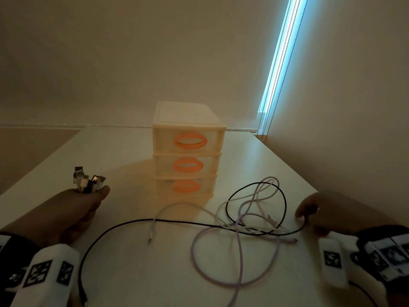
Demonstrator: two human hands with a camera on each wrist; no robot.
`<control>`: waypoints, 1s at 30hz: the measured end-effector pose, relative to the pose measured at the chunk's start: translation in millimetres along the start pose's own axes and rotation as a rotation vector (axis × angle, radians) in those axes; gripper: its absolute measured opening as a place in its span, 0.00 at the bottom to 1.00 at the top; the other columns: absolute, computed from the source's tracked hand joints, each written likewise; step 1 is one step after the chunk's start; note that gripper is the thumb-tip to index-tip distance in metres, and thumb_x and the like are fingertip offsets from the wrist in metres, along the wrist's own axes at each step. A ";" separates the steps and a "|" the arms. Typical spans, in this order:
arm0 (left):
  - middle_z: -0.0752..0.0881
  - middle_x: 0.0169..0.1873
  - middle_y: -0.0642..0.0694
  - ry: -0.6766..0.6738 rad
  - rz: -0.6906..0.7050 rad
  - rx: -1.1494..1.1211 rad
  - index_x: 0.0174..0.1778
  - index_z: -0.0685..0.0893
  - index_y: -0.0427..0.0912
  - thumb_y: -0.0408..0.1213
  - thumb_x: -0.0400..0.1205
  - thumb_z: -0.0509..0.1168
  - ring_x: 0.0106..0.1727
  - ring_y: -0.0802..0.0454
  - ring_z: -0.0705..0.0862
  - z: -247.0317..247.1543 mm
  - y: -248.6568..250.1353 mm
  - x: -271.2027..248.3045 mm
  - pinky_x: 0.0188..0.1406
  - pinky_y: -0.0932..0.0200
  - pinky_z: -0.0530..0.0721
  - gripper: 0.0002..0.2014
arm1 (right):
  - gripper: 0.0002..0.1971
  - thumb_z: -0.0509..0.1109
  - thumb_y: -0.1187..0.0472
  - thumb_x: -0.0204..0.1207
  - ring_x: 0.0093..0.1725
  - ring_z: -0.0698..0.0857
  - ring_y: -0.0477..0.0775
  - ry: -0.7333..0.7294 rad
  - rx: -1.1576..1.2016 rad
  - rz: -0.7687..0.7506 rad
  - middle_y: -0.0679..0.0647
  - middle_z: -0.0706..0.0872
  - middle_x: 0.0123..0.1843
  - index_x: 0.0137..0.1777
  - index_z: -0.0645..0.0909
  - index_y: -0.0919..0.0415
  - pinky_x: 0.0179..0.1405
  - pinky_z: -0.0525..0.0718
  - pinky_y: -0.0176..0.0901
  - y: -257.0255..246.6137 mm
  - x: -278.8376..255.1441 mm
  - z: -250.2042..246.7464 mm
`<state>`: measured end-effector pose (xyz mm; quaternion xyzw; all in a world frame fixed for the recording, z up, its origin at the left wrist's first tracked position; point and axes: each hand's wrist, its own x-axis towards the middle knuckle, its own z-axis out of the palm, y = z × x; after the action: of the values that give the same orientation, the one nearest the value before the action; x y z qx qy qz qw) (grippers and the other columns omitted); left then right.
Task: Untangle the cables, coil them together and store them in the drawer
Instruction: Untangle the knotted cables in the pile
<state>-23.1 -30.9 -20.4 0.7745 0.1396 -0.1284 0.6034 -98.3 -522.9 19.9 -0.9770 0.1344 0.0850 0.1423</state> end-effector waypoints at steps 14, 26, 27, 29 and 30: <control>0.60 0.20 0.50 0.040 0.045 0.054 0.29 0.65 0.48 0.53 0.89 0.60 0.18 0.54 0.54 8.1 4.3 -18.9 0.21 0.67 0.56 0.24 | 0.22 0.76 0.62 0.78 0.37 0.89 0.52 -0.546 0.429 -0.550 0.59 0.92 0.44 0.63 0.79 0.34 0.39 0.87 0.41 -89.9 -108.3 -23.9; 0.59 0.24 0.48 -0.050 0.422 -0.246 0.27 0.69 0.48 0.55 0.88 0.61 0.23 0.52 0.54 14.5 19.0 -35.6 0.22 0.61 0.55 0.25 | 0.09 0.72 0.73 0.80 0.41 0.92 0.55 -0.010 1.240 -0.542 0.58 0.94 0.42 0.50 0.91 0.59 0.39 0.90 0.41 -248.4 -34.4 93.5; 0.60 0.24 0.48 -0.077 0.478 -0.242 0.28 0.75 0.44 0.55 0.88 0.60 0.23 0.52 0.55 16.9 20.6 -38.7 0.22 0.60 0.56 0.24 | 0.09 0.75 0.69 0.79 0.39 0.91 0.51 0.076 1.196 -0.547 0.55 0.93 0.41 0.49 0.92 0.55 0.38 0.89 0.38 -250.9 -31.7 99.0; 0.62 0.25 0.48 -0.108 0.571 -0.172 0.44 0.88 0.43 0.54 0.89 0.58 0.23 0.53 0.58 24.9 23.8 -46.6 0.22 0.59 0.57 0.22 | 0.07 0.79 0.61 0.76 0.40 0.87 0.46 0.247 1.083 -0.578 0.51 0.90 0.41 0.50 0.93 0.48 0.40 0.85 0.37 -252.1 -26.8 106.2; 0.63 0.25 0.48 -0.115 0.606 -0.121 0.52 0.91 0.49 0.54 0.89 0.57 0.23 0.54 0.59 29.8 24.8 -50.4 0.23 0.58 0.58 0.19 | 0.07 0.80 0.58 0.75 0.43 0.85 0.45 0.310 1.048 -0.594 0.49 0.87 0.43 0.50 0.93 0.45 0.43 0.84 0.37 -250.9 -23.5 107.9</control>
<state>-61.6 -68.7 13.3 0.7351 -0.1247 0.0221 0.6660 -62.4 -253.1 -13.4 -0.7741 -0.1002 -0.1782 0.5992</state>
